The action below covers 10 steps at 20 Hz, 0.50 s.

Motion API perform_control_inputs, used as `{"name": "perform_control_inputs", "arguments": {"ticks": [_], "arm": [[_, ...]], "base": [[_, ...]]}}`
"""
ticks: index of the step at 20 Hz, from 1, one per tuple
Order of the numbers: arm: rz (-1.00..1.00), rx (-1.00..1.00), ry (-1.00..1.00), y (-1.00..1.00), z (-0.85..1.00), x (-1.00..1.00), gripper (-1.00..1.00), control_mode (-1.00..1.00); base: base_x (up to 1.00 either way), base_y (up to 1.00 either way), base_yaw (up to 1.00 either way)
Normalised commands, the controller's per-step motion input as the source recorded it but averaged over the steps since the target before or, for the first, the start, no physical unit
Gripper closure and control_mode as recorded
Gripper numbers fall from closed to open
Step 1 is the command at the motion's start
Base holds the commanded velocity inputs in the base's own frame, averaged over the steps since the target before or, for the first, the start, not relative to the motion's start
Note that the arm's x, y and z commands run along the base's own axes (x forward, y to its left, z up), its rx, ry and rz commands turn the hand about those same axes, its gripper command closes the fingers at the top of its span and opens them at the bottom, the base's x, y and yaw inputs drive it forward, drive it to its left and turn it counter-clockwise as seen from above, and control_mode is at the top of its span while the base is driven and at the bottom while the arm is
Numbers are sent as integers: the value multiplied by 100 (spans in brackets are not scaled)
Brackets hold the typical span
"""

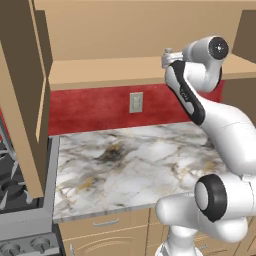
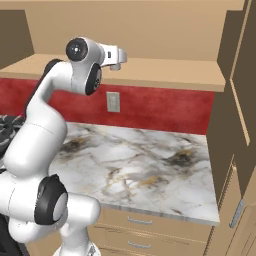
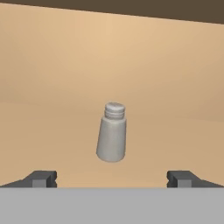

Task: Retrieve the shaker from the cabinet and place it next the steak on a plate on the dining table.

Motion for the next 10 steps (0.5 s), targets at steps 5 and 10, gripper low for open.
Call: {"name": "perform_control_inputs", "arguments": {"ticks": [5,10], "arm": [[0,0,0,0,0,23,-100,-100],[0,0,0,0,0,38,-100,-100]], "base": [[0,0,0],[0,0,0]]}}
